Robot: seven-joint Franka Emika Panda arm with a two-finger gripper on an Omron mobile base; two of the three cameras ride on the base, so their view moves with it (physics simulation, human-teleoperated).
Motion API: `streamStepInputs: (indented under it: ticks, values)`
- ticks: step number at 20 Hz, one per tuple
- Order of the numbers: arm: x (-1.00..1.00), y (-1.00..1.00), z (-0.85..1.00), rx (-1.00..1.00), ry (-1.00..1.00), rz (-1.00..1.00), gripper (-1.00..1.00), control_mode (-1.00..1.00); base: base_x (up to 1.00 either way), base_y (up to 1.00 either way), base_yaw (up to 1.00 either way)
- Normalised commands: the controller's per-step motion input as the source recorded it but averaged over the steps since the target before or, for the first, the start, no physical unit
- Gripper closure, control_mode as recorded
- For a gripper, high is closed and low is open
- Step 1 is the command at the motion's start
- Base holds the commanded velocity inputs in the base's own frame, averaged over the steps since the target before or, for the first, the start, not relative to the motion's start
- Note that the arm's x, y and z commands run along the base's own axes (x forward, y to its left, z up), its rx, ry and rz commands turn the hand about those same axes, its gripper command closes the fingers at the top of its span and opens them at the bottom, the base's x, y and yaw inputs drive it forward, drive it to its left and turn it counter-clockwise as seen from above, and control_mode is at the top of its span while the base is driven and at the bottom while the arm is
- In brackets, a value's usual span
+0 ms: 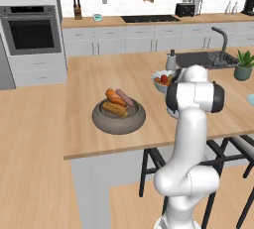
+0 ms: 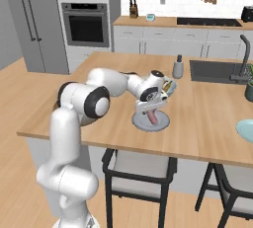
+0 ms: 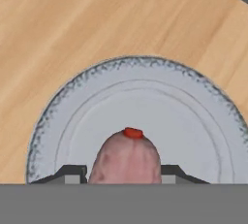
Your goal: Place one bun and one sausage from the bowl on each plate.
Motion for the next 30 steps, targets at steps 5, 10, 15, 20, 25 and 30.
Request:
streamStepInputs:
  ticks: [5, 10, 15, 20, 25, 30]
  values:
    - [0.03, -0.17, -0.3, 0.0, -0.05, 0.0, 1.0, -1.0, 0.0, 0.0, 0.0]
    - [0.3, -0.09, -0.06, 0.01, -0.11, 0.0, 1.0, -1.0, 0.0, 0.0, 0.0]
    - [0.47, -0.07, -0.05, 0.04, -0.09, 0.0, 1.0, -1.0, 0.0, 0.0, 0.0]
    - [0.12, -0.21, -0.01, 0.01, -0.01, 0.0, 1.0, -1.0, 0.0, 0.0, 0.0]
    - [0.01, -0.02, 0.0, 0.0, 0.0, 0.0, -1.0, -1.0, 0.0, 0.0, 0.0]
    - [0.0, 0.0, 0.0, 0.0, 0.0, 0.0, -1.0, -1.0, 0.0, 0.0, 0.0]
